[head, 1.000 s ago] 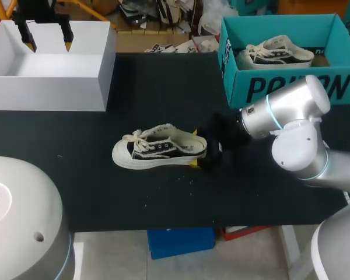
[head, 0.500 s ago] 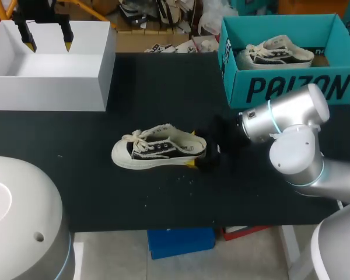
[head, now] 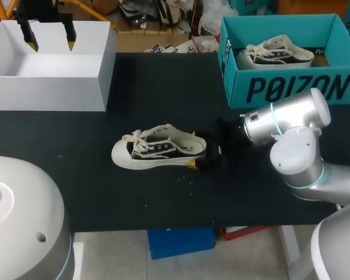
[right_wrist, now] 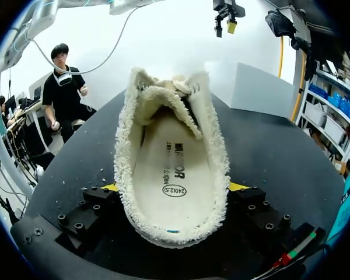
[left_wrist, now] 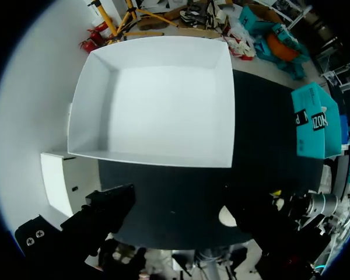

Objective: Take the shoe out of the shoebox, open the shoe tongue, remove and reinsert the insole, then place the shoe into the shoebox

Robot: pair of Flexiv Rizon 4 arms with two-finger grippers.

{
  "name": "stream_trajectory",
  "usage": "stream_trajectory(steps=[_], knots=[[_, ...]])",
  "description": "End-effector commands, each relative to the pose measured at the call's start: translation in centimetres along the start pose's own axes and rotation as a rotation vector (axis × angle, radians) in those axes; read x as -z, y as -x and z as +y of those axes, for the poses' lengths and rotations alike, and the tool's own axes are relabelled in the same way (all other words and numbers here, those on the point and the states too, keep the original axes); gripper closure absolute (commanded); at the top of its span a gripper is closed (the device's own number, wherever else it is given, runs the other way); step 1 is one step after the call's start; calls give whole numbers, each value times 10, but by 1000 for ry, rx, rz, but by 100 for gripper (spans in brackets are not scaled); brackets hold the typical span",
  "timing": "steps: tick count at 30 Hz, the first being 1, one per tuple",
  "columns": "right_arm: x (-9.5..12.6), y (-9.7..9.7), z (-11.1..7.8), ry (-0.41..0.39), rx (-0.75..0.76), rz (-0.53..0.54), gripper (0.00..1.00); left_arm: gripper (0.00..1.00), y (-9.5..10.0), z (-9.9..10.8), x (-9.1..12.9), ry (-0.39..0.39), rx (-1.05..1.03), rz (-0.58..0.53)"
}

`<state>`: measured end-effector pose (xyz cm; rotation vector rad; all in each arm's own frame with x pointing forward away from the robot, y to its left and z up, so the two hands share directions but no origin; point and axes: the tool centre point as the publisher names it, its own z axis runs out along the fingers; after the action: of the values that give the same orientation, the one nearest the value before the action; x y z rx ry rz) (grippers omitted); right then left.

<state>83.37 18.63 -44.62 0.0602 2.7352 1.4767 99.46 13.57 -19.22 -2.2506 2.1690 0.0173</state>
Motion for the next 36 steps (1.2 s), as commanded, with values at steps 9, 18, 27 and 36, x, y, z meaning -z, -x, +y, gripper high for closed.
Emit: stream_trajectory(steps=[9, 18, 27, 36], knots=[[-3, -1, -3, -2, -1, -1, 100, 0, -68, 87, 14, -33, 4, -5], [-3, -1, -3, -2, -1, -1, 100, 0, -77, 99, 14, -40, -6, -14], [-3, -1, -3, -2, -1, -1, 100, 0, -86, 104, 22, -86, -30, -85], [-3, -1, -3, -2, -1, -1, 100, 0, -144, 133, 14, -139, -122, -183]])
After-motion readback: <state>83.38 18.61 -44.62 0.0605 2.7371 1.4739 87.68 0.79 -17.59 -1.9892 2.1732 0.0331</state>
